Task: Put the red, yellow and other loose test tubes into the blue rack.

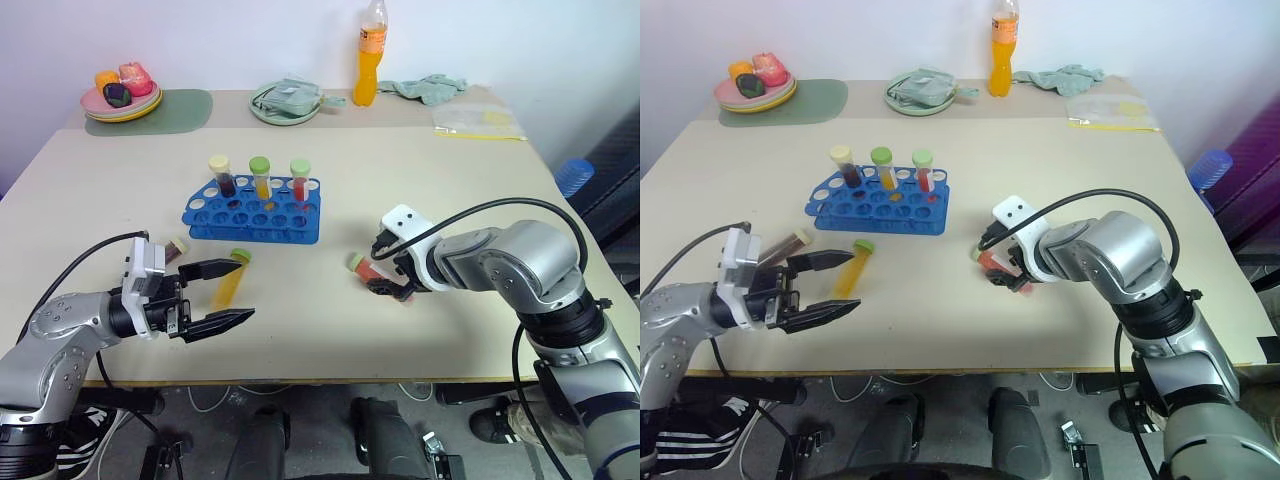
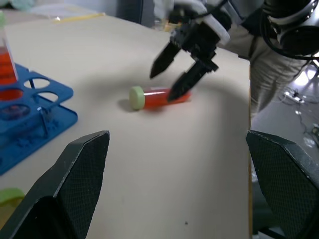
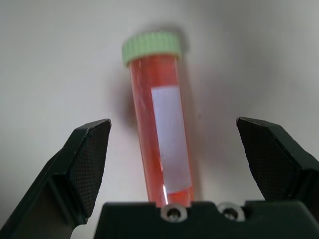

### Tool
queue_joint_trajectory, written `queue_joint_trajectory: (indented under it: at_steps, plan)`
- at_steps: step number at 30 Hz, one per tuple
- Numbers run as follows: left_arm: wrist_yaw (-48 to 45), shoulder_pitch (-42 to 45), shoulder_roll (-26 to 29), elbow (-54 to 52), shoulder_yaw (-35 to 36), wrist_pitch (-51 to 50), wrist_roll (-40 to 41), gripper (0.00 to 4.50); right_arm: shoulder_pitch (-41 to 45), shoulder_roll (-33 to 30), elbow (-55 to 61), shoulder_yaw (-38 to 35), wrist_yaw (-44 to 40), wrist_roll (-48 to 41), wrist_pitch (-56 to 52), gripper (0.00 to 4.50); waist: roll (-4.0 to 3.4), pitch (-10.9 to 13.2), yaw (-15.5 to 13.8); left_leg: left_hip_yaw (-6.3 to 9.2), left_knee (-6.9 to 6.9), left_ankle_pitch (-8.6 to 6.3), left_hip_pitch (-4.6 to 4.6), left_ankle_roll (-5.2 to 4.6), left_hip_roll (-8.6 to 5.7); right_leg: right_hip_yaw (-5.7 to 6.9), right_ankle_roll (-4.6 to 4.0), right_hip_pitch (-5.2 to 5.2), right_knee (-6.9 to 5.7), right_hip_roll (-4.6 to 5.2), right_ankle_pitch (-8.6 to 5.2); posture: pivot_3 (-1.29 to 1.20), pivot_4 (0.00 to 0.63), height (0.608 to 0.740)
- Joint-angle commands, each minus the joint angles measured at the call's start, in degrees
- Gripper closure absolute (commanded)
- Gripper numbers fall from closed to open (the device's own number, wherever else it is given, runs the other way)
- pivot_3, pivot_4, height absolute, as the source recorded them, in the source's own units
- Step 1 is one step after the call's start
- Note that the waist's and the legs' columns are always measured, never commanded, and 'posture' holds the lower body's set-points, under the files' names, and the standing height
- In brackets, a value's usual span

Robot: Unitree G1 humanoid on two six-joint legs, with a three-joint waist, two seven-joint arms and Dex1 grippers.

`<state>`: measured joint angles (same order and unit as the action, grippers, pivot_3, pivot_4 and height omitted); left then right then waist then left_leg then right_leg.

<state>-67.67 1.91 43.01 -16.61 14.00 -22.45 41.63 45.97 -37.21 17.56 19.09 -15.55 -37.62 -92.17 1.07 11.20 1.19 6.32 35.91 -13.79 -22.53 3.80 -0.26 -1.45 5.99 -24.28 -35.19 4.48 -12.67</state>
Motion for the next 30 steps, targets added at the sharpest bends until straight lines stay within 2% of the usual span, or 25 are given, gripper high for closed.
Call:
queue_joint_trajectory:
  at_steps: [1, 13, 16, 18, 21, 22, 24, 27, 30]
  plan:
    - [0.33, 1.03, -0.71, -0.47, -0.50, 1.71, -0.80, 0.00, 1.86, -1.66, -1.12, 0.30, 0.05, -2.33, -0.33, 0.05, 0.01, 0.00, -0.01, 0.00, 0.00, 0.00, 0.00, 0.00, 0.00, 0.00, 0.00, 0.00, 0.00, 0.00, 0.00, 0.00, 0.150, 0.740]
    - [0.75, -1.55, -2.82, -0.55, -0.33, 4.53, -2.01, 0.00, 5.84, -1.14, -9.36, 2.69, 9.44, -16.37, -0.33, 0.05, 0.00, 0.00, 0.12, -0.01, -0.01, -0.01, -0.02, -0.02, 0.00, 0.00, -0.01, -0.01, 0.02, 0.00, 0.00, 0.00, 0.150, 0.740]
    - [1.00, -2.01, -2.94, -0.70, -0.28, 4.86, -2.03, 0.00, 6.58, -0.64, -9.64, 3.38, 10.85, -17.40, -0.33, 0.87, 0.00, 0.00, 0.01, -0.01, 0.00, -0.01, -0.02, -0.02, 0.00, 0.00, 0.00, -0.01, 0.02, 0.00, 0.00, 0.00, 0.150, 0.740]
    - [1.18, -2.29, -3.05, -0.75, -0.35, 5.17, -2.13, 0.00, 6.74, -0.14, -9.97, 3.46, 11.75, -17.87, -0.33, 1.74, 0.00, 0.00, 0.00, 0.00, 0.00, -0.01, -0.03, -0.02, 0.00, 0.00, 0.00, -0.01, 0.03, 0.00, 0.00, 0.00, 0.150, 0.740]
    - [1.32, -2.35, -3.09, -0.43, -0.49, 5.50, -2.23, 0.00, 7.29, 1.15, -10.79, 2.99, 13.18, -18.29, -0.33, 3.41, 0.00, 0.00, 0.01, 0.00, 0.00, -0.01, -0.05, -0.02, 0.00, 0.00, 0.00, -0.02, 0.04, 0.00, 0.00, 0.00, 0.150, 0.740]
    - [1.36, -2.33, -3.12, -0.34, -0.56, 5.52, -2.24, 0.00, 7.47, 1.58, -10.91, 2.78, 13.54, -18.12, -0.33, 3.73, 0.00, 0.00, 0.01, -0.01, 0.00, -0.01, -0.05, -0.02, 0.00, 0.00, 0.00, -0.02, 0.04, 0.00, 0.00, 0.00, 0.150, 0.740]
    - [1.31, -2.27, -3.10, -0.12, -0.73, 5.60, -2.33, 0.00, 7.81, 2.50, -9.92, 2.17, 13.77, -16.31, -0.33, 3.73, 0.00, 0.00, 0.02, 0.00, -0.01, -0.01, -0.05, -0.02, 0.00, 0.00, 0.00, -0.03, 0.04, 0.00, 0.00, 0.00, 0.150, 0.740]
    - [1.12, -2.00, -2.94, 0.35, -0.77, 5.62, -2.42, 0.00, 8.19, 6.29, -8.93, -2.70, 12.65, -13.77, -0.14, 3.73, -0.01, 0.00, 0.09, 0.00, -0.01, -0.01, -0.07, -0.02, 0.00, 0.00, 0.00, -0.06, 0.04, 0.00, 0.00, 0.00, 0.150, 0.740]
    - [1.22, -1.70, -2.90, 0.78, -0.52, 5.68, -2.45, 0.00, 4.94, 0.66, 0.59, 0.46, 0.32, -10.41, 13.70, 3.73, -0.05, 0.03, -0.21, 0.00, -0.03, -0.01, -0.12, -0.02, 0.00, 0.00, 0.01, -0.10, 0.05, -0.01, 0.00, 0.00, 0.150, 0.740]
